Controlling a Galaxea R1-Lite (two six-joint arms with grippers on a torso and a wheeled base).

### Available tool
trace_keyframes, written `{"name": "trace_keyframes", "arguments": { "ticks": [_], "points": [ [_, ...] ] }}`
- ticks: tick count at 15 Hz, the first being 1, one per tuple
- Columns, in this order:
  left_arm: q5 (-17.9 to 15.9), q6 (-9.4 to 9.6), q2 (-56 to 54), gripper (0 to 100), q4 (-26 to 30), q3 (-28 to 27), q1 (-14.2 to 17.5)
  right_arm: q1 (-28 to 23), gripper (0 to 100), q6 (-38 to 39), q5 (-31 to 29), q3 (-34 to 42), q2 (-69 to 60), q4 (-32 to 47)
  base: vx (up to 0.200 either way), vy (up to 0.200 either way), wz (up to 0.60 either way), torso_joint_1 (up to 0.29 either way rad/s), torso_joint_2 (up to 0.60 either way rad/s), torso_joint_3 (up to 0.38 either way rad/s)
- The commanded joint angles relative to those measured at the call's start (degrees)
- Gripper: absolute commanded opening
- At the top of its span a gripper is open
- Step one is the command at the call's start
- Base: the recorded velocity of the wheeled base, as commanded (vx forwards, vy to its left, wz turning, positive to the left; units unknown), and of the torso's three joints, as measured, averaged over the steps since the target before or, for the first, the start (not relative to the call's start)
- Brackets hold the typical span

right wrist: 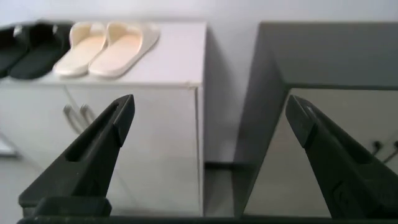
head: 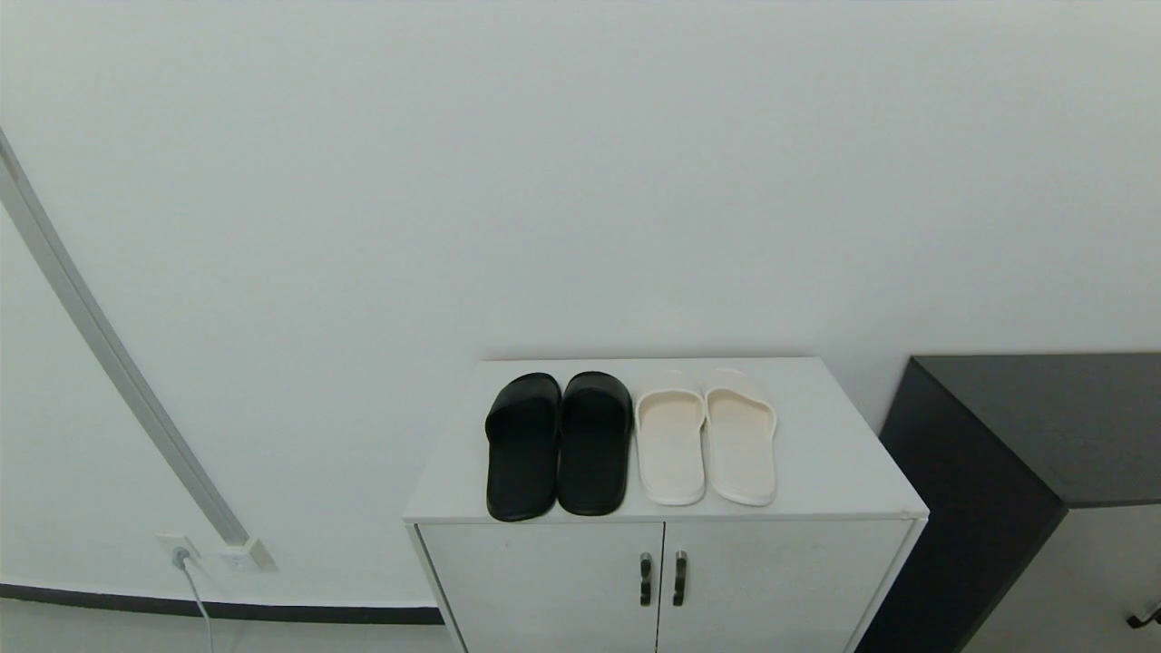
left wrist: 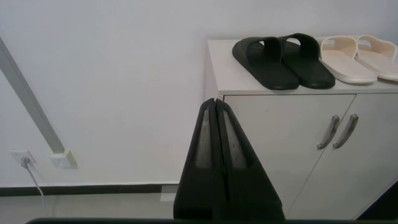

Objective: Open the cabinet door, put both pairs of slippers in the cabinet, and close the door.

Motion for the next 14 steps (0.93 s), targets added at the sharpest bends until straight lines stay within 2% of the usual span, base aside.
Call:
{"name": "trace_keyframes", "arguments": {
  "ticks": [1,3,6,9,11,13,14],
  "points": [
    [0.0,-0.04,0.1,0,0.0,0.0,0.0,1.8,100,-0.7,2.0,3.0,11.6,-3.6,0.0,0.0,0.0,0.0,0.0,0.0],
    [0.0,-0.04,0.1,0,0.0,0.0,0.0,2.9,100,-0.7,2.8,1.3,19.2,-8.1,0.0,0.0,0.0,0.0,0.0,0.0],
    [0.0,-0.04,0.1,0,0.0,0.0,0.0,8.5,100,1.0,2.9,-2.7,33.4,-13.6,0.0,0.0,0.0,0.0,0.0,0.0],
    [0.0,-0.04,0.1,0,0.0,0.0,0.0,14.8,100,4.9,1.7,-4.6,46.6,-24.9,0.0,0.0,0.0,0.0,0.0,0.0],
    [0.0,-0.04,0.1,0,0.0,0.0,0.0,19.9,100,7.1,-1.7,-7.2,53.3,-28.9,0.0,0.0,0.0,0.0,0.0,0.0],
    [0.0,-0.04,0.1,0,0.0,0.0,0.0,26.9,100,9.9,-7.3,-11.3,58.2,-29.7,0.0,0.0,0.0,0.0,0.0,0.0],
    [0.0,-0.04,0.1,0,0.0,0.0,0.0,28.7,100,10.2,-9.0,-13.0,60.3,-29.7,0.0,0.0,0.0,0.0,0.0,0.0]
  ]
}}
